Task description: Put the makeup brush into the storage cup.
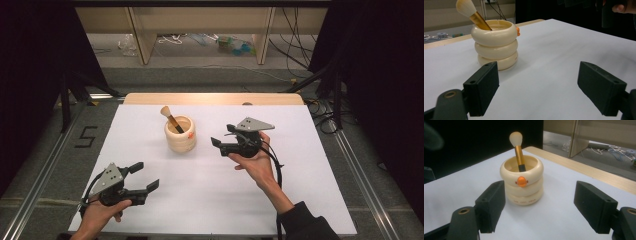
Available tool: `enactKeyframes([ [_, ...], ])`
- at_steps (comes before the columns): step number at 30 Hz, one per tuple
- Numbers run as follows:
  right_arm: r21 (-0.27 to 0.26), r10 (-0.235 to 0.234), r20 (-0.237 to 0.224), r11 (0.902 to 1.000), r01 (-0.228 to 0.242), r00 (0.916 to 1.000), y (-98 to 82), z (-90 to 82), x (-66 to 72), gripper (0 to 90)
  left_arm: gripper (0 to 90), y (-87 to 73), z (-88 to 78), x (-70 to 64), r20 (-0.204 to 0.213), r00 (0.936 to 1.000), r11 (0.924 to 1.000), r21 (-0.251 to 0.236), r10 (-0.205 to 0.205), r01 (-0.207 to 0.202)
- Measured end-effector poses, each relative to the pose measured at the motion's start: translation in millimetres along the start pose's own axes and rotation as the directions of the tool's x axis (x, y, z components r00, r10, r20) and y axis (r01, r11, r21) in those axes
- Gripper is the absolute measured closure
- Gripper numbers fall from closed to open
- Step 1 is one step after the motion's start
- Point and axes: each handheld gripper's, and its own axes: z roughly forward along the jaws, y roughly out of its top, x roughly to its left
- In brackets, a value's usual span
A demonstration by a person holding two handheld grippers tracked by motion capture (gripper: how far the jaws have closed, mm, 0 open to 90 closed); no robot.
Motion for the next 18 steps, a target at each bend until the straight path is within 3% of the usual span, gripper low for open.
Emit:
enactKeyframes([
  [18,0.000,-0.001,0.009,1.0000,0.001,1.0000,-9.8,-21.8,-2.7,26.1,17.3,0.1,0.0,-0.1,-0.001,1.0000,1.0000,0.000,0.001,-0.001],
])
